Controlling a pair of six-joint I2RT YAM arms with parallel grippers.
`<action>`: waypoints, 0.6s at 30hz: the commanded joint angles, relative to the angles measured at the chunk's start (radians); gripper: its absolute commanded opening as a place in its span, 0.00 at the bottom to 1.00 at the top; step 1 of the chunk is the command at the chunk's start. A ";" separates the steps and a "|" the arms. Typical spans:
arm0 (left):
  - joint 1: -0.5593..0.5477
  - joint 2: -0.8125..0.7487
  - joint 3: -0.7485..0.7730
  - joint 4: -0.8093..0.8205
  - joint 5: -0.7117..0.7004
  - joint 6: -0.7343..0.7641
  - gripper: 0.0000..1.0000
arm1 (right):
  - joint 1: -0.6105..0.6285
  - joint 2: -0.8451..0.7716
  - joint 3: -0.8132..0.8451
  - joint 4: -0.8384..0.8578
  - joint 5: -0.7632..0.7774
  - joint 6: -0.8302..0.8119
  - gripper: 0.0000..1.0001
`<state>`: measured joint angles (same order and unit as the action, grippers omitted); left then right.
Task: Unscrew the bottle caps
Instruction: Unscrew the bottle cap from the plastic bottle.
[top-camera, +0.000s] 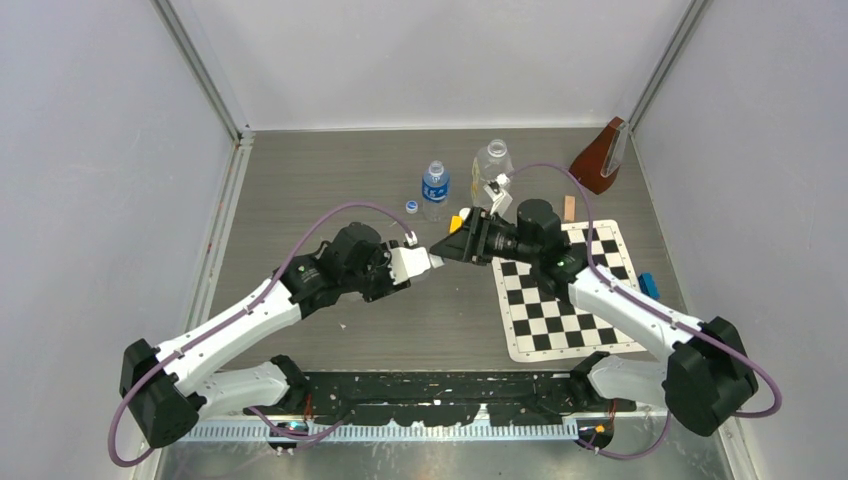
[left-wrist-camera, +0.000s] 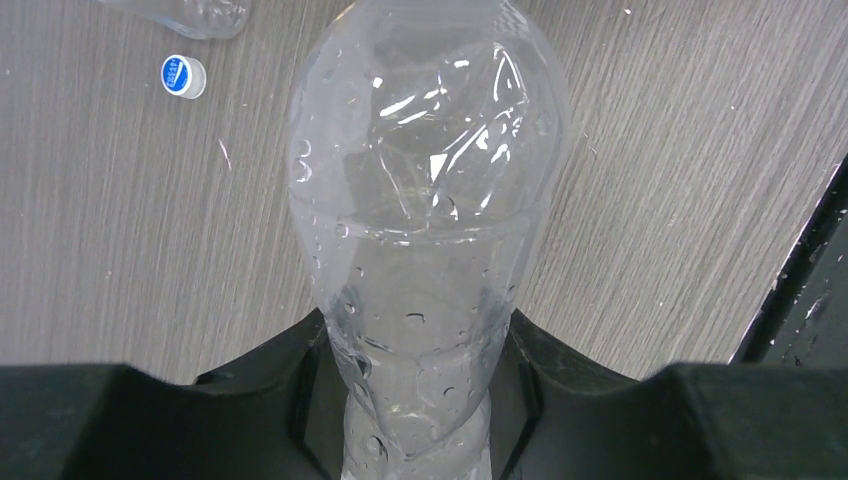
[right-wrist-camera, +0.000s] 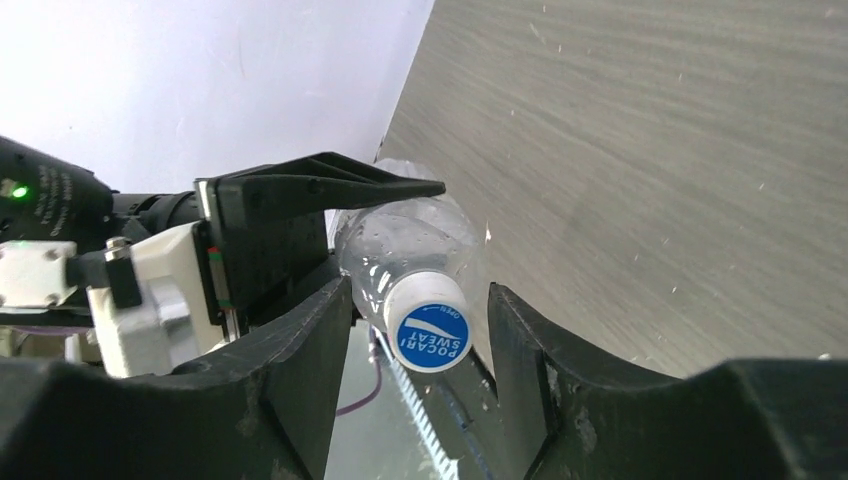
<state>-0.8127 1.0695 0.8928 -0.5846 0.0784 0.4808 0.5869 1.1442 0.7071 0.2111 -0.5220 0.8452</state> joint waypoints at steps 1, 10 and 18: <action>-0.009 -0.005 0.000 0.043 -0.019 0.013 0.00 | 0.001 0.064 0.086 -0.059 -0.105 0.054 0.57; -0.011 -0.002 -0.006 0.042 -0.049 0.015 0.00 | 0.000 0.086 0.051 0.025 -0.116 0.116 0.53; -0.013 -0.001 -0.006 0.042 -0.047 0.014 0.00 | -0.028 0.062 0.033 0.013 -0.130 0.114 0.52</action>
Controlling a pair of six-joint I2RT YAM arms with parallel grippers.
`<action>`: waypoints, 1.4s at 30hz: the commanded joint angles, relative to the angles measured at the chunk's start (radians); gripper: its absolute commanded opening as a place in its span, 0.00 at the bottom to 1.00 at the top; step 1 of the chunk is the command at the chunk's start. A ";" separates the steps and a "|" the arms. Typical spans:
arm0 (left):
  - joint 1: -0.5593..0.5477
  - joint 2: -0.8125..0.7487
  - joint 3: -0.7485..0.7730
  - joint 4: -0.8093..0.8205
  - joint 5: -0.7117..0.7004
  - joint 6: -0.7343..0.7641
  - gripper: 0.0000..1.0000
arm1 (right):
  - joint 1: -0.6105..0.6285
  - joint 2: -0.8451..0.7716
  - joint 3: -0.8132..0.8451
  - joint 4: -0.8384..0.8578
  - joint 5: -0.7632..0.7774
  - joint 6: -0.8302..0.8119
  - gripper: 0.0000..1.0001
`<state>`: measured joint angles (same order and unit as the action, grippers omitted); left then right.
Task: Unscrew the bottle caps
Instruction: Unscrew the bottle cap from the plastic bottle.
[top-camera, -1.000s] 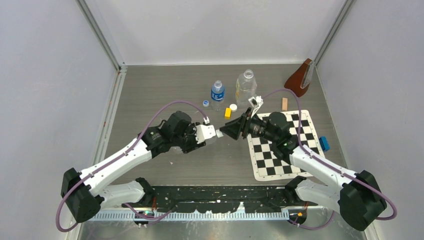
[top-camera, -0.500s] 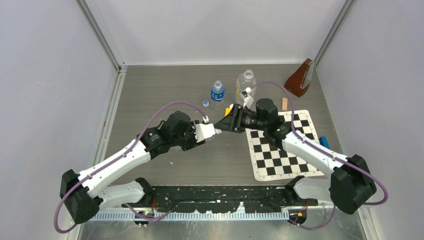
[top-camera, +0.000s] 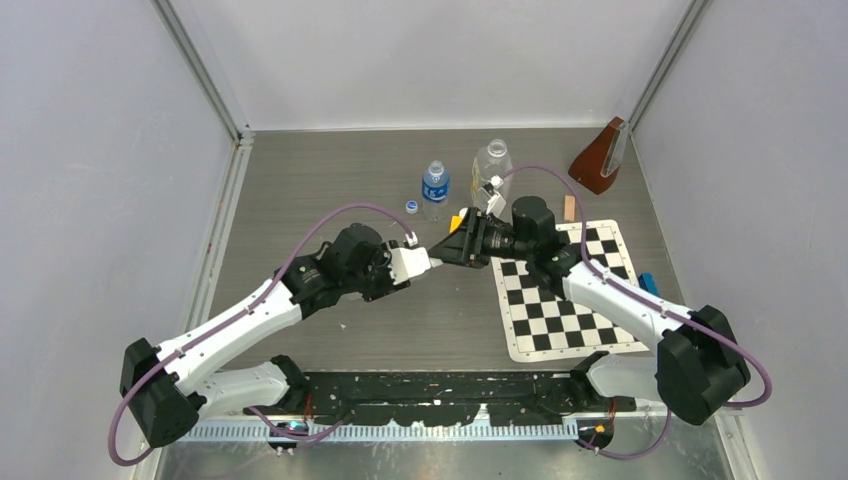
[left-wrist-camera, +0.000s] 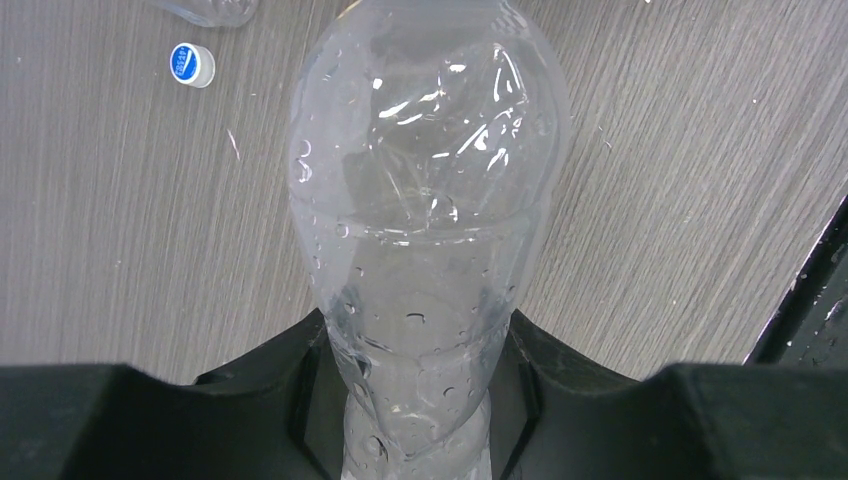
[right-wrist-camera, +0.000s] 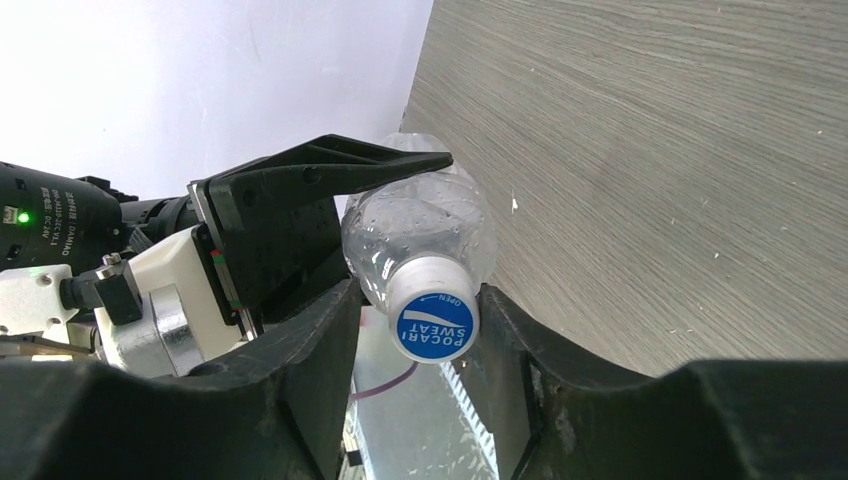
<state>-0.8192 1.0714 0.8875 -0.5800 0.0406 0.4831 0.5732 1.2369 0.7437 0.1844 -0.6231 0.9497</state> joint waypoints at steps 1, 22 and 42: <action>-0.006 -0.002 -0.001 0.037 -0.010 0.012 0.00 | -0.017 -0.032 -0.003 0.037 -0.033 0.008 0.48; -0.008 -0.013 0.001 0.042 0.057 0.003 0.00 | -0.015 -0.091 -0.166 0.464 -0.175 -0.133 0.01; -0.008 -0.051 0.012 0.026 0.447 -0.017 0.00 | 0.005 -0.235 -0.155 0.168 -0.316 -1.111 0.00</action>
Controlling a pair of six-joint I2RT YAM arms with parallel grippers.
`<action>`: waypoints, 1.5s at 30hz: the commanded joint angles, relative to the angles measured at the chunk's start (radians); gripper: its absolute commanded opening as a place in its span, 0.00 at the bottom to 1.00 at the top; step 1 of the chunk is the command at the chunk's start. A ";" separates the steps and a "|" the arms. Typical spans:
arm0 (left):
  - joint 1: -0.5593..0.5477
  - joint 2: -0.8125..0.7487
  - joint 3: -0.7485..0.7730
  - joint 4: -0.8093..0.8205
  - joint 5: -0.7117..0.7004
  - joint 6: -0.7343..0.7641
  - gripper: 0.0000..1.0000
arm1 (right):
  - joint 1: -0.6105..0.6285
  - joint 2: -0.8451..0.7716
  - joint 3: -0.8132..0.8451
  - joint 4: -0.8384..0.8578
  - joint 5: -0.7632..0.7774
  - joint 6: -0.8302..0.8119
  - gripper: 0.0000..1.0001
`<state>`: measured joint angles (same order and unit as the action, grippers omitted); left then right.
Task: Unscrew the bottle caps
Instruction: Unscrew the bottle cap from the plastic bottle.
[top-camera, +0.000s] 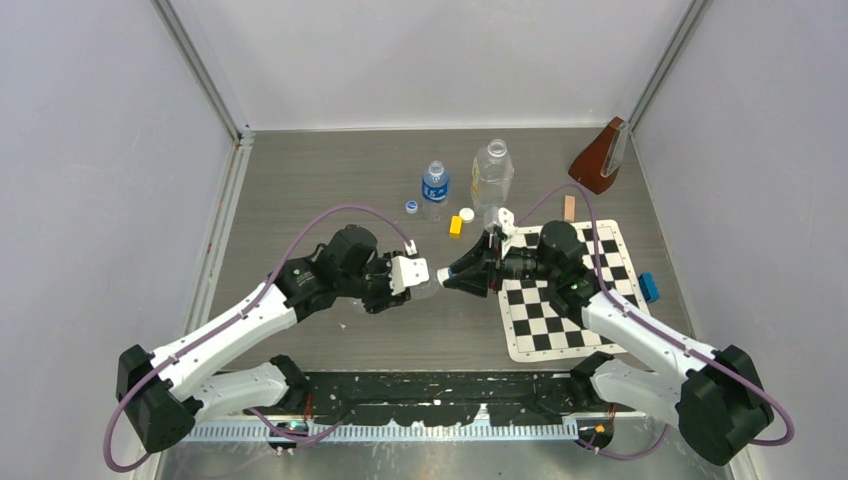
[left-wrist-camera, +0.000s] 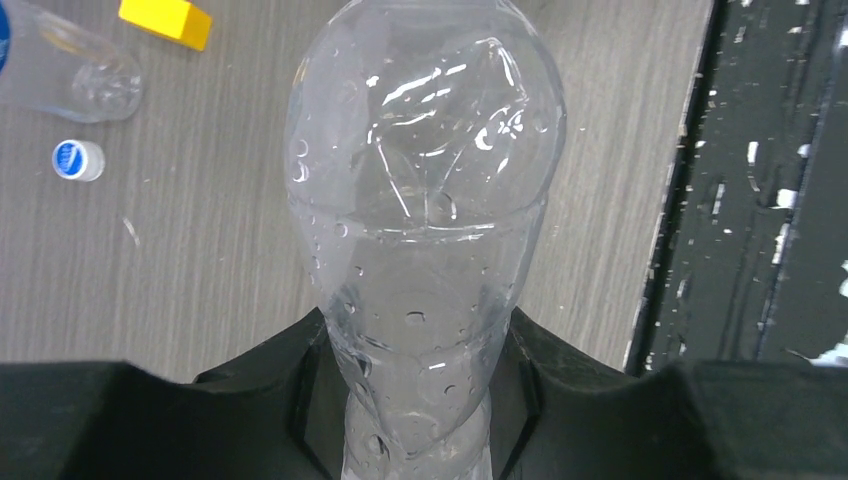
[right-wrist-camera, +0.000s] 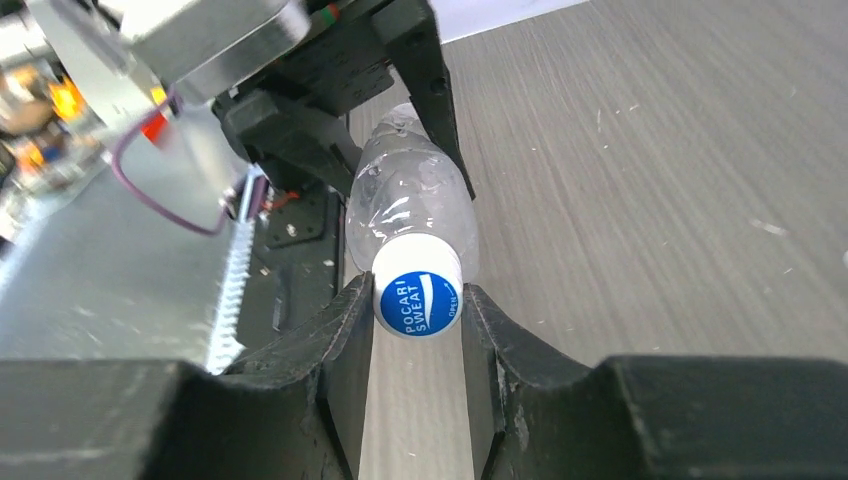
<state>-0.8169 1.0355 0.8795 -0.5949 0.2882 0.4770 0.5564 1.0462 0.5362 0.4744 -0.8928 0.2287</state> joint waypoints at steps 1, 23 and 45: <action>-0.011 -0.013 0.023 0.034 0.217 -0.011 0.00 | 0.023 -0.058 0.056 -0.188 -0.047 -0.438 0.00; -0.011 0.021 0.043 -0.002 0.067 -0.008 0.00 | 0.050 -0.141 -0.048 0.045 0.283 -0.272 0.41; -0.019 0.020 0.012 0.037 -0.188 0.028 0.00 | 0.047 0.028 0.224 -0.344 0.375 0.712 0.69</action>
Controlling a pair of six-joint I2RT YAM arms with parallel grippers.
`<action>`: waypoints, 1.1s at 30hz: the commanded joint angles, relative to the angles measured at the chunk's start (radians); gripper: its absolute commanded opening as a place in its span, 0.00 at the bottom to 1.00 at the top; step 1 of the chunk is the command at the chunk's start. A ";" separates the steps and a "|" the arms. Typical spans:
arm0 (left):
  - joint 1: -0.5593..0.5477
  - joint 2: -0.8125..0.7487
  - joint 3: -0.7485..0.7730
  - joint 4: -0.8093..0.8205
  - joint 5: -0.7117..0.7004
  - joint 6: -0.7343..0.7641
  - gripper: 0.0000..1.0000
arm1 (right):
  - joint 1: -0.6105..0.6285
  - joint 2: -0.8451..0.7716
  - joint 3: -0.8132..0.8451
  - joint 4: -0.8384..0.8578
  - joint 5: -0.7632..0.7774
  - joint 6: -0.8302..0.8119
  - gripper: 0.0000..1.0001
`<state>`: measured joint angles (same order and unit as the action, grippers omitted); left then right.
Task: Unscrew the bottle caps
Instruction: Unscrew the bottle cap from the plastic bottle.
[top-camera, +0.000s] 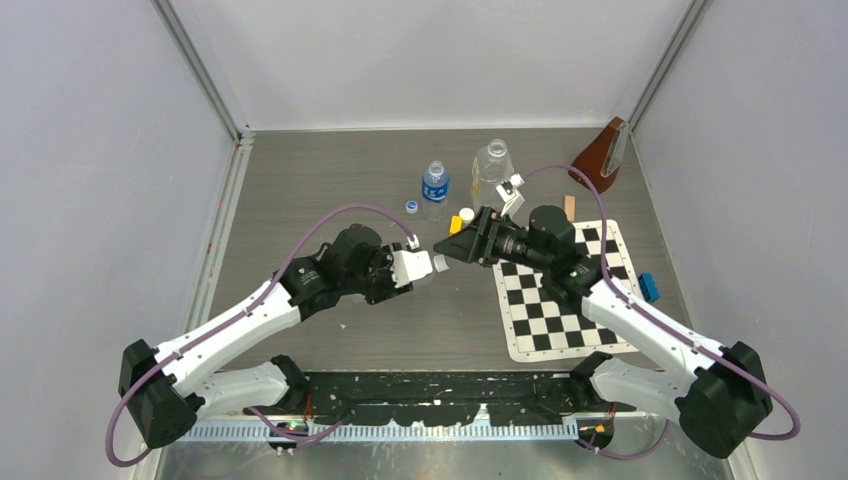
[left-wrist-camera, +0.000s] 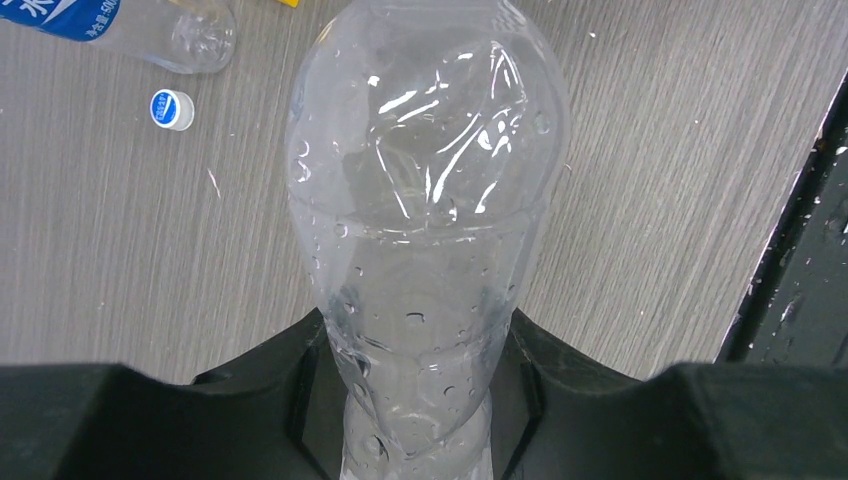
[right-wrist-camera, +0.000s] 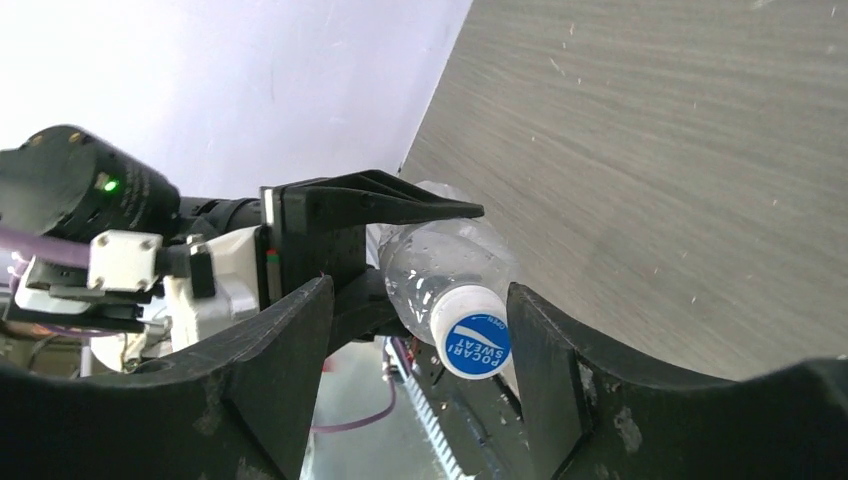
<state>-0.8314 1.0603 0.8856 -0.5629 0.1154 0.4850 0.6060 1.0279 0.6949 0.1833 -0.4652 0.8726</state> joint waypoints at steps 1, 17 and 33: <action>-0.005 -0.008 0.006 0.006 -0.019 0.018 0.00 | -0.004 0.062 0.073 -0.060 -0.062 0.068 0.66; -0.009 -0.024 -0.001 0.009 -0.034 0.020 0.00 | -0.027 0.072 0.034 -0.051 -0.167 0.094 0.61; -0.014 -0.028 -0.003 0.014 -0.035 0.020 0.00 | -0.049 0.122 0.036 -0.030 -0.233 0.118 0.57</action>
<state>-0.8402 1.0531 0.8829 -0.5762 0.0872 0.5041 0.5602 1.1461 0.7197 0.1040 -0.6506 0.9749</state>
